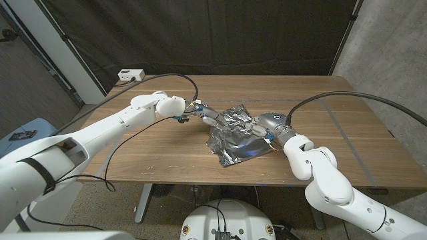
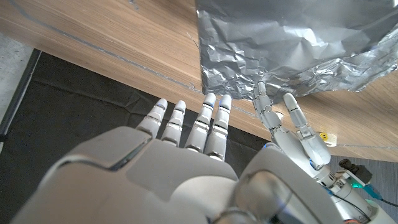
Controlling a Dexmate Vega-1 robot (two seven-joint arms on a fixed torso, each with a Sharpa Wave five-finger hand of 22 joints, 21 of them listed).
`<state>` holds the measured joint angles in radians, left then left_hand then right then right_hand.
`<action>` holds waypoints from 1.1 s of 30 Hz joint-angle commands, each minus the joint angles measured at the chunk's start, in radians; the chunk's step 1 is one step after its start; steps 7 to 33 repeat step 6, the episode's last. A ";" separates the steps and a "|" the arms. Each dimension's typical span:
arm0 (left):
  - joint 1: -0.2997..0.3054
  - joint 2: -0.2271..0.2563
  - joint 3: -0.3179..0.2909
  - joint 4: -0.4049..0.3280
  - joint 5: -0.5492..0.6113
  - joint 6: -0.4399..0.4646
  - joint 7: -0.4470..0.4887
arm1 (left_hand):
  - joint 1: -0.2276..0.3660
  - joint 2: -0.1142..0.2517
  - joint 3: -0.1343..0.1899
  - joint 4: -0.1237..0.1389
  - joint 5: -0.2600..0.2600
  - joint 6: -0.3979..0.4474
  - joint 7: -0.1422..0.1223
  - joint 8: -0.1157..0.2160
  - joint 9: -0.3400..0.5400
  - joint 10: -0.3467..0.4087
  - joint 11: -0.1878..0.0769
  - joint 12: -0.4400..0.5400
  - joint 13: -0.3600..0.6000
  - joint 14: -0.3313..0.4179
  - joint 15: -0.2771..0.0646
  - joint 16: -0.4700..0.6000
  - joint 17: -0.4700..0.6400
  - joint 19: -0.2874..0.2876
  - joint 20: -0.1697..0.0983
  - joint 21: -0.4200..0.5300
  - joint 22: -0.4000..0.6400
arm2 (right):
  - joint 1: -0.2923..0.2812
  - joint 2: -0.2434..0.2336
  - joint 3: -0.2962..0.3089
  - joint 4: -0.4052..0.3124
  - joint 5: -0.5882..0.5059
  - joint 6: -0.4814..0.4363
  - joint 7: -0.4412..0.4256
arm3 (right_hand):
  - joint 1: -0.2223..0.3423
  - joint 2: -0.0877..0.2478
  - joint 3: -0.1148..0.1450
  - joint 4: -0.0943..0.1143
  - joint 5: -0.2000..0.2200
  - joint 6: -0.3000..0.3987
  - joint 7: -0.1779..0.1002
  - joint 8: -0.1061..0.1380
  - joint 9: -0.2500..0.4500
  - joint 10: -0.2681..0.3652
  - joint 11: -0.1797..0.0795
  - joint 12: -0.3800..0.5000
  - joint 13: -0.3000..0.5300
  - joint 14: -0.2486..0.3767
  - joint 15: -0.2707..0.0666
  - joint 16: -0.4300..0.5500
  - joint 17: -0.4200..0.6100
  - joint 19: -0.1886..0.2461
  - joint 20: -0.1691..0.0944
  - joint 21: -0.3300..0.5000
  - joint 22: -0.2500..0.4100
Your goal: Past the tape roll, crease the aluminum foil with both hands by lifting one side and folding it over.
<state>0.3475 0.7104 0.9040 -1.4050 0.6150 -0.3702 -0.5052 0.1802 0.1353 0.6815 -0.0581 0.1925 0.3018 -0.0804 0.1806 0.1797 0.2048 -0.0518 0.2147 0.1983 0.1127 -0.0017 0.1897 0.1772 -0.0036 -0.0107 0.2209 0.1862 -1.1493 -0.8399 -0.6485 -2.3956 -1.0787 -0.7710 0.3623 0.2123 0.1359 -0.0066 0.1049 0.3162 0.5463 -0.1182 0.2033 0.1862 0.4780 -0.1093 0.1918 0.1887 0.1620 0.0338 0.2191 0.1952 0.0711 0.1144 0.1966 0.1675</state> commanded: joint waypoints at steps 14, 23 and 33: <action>-0.002 -0.009 -0.004 0.000 0.002 0.008 0.010 | -0.005 0.001 0.008 0.000 -0.003 0.006 0.004 0.005 0.002 0.008 -0.003 0.003 0.004 0.003 0.002 -0.005 0.000 0.007 0.003 -0.004 0.002 | 0.010 0.026 0.039 0.015 0.050 0.007 -0.012 | 0.016 0.001 0.010 0.004 -0.002 -0.010 0.007 -0.003 0.000 -0.008 0.001 -0.004 0.001 0.011 0.002 0.005 0.003 0.003 -0.001 -0.001 0.003; -0.002 -0.009 -0.004 0.000 0.002 0.008 0.010 | -0.005 0.001 0.008 0.000 -0.003 0.006 0.004 0.005 0.002 0.008 -0.003 0.003 0.004 0.003 0.002 -0.005 0.000 0.007 0.003 -0.004 0.002 | 0.010 0.026 0.039 0.015 0.050 0.007 -0.012 | 0.016 0.001 0.010 0.004 -0.002 -0.010 0.007 -0.003 0.000 -0.008 0.001 -0.004 0.001 0.011 0.002 0.005 0.003 0.003 -0.001 -0.001 0.003; -0.002 -0.009 -0.004 0.000 0.002 0.008 0.010 | -0.005 0.001 0.008 0.000 -0.003 0.006 0.004 0.005 0.002 0.008 -0.003 0.003 0.004 0.003 0.002 -0.005 0.000 0.007 0.003 -0.004 0.002 | 0.010 0.026 0.039 0.015 0.050 0.007 -0.012 | 0.016 0.001 0.010 0.004 -0.002 -0.010 0.007 -0.003 0.000 -0.008 0.001 -0.004 0.001 0.011 0.002 0.005 0.003 0.003 -0.001 -0.001 0.003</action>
